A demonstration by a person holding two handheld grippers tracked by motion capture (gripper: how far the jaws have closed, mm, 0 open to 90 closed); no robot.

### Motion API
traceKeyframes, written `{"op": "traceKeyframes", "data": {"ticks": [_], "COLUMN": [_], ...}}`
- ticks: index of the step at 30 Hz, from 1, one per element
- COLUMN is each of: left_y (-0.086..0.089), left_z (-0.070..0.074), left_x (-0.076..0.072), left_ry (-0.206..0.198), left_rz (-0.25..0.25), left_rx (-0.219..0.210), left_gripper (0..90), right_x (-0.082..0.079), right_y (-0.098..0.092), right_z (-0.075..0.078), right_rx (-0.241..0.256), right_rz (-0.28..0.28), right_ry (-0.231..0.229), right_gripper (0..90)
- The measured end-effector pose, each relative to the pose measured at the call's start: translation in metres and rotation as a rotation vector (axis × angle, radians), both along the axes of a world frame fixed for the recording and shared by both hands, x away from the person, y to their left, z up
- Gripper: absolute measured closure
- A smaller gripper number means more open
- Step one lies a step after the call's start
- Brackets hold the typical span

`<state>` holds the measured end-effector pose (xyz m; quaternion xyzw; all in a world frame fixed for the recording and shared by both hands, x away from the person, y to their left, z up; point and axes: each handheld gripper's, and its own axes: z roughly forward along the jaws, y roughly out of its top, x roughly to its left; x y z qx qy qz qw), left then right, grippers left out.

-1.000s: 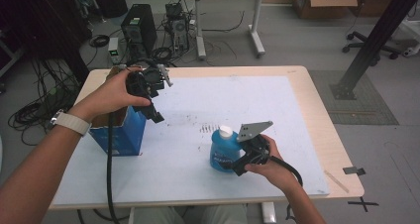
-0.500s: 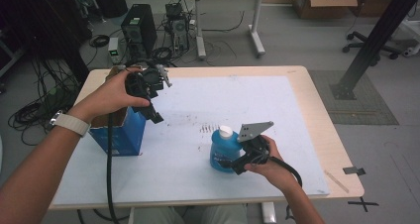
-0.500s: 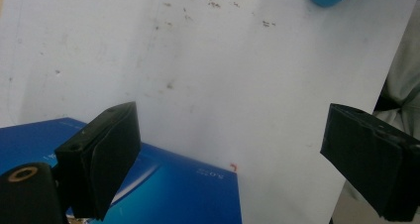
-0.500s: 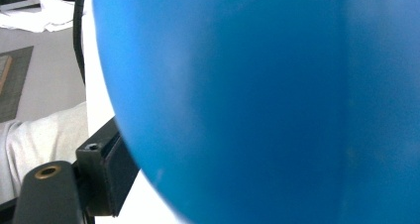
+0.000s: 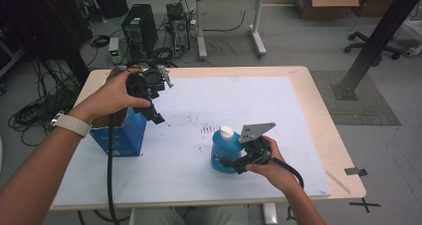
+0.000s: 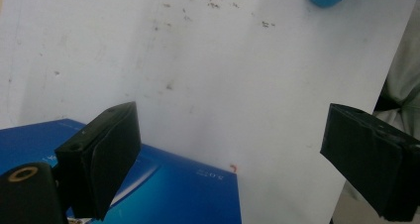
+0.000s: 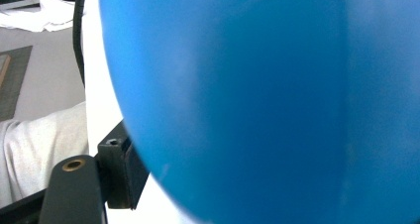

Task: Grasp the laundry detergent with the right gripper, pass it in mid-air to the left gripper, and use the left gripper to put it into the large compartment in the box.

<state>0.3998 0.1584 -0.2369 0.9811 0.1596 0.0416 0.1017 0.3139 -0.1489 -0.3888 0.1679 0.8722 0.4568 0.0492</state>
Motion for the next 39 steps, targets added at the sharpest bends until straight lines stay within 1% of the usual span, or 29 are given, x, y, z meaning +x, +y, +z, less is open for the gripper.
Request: {"op": "traceKeyframes", "data": {"ticks": [4, 6, 21, 28, 35, 39], "left_y": [-0.0001, 0.0001, 0.0009, 0.0012, 0.0009, 0.0007], "left_z": [-0.0004, -0.0009, -0.0017, -0.0027, -0.0032, -0.0020], "left_x": [0.0002, 0.0004, 0.0000, -0.0001, -0.0007, -0.0026], "left_ry": [0.002, 0.002, 0.002, 0.005, 0.004, 0.003], "left_rz": [-0.002, -0.002, 0.001, 0.002, 0.002, -0.007], "left_rx": [0.002, 0.002, 0.002, 0.004, 0.002, -0.001], "left_gripper": [8.8, 8.8, 8.9, 8.9, 8.9, 8.9], "right_x": [0.0003, 0.0005, 0.0011, 0.0014, 0.0016, 0.0023], "right_y": [0.0002, -0.0003, -0.0008, -0.0012, -0.0004, -0.0003], "right_z": [-0.0005, -0.0004, -0.0022, -0.0025, -0.0003, 0.0023], "right_rx": [-0.003, 0.004, 0.012, 0.017, 0.008, 0.015], "right_rz": [0.000, 0.000, 0.005, 0.007, 0.016, 0.026], "right_ry": [-0.003, -0.007, -0.017, -0.022, -0.019, -0.019], "right_gripper": [27.2, 31.3, 40.2, 41.7, 42.6, 42.8]}}
